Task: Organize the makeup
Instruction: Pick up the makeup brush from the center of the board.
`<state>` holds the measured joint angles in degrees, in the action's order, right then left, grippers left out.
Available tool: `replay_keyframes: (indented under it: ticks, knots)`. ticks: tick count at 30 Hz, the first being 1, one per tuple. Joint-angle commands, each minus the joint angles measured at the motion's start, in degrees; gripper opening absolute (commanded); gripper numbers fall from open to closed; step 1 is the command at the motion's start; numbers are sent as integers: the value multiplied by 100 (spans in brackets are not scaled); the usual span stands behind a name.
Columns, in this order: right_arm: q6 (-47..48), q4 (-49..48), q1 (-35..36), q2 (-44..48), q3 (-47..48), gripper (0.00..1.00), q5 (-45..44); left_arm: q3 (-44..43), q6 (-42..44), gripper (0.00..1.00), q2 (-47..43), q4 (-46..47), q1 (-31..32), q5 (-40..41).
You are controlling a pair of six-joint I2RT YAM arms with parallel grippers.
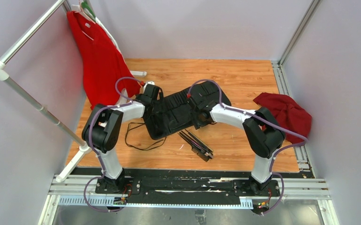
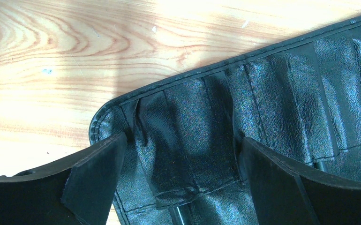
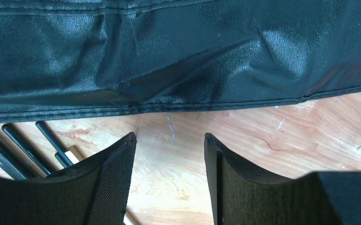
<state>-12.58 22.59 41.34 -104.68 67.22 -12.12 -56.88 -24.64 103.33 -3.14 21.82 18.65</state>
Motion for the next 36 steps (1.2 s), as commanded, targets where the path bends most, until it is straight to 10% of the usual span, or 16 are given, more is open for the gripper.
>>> replay_keyframes:
  ticks: [1,20,36]
  knots:
    - [96,-70,-124,-201,249,55,67,140,-45,98,48,-149,-102,-117]
    - [233,-144,-355,-742,858,55,353,191,-93,98,9,-240,-170,-107]
    - [461,-83,81,1371,-327,55,748,162,-75,98,24,-262,-179,-113]
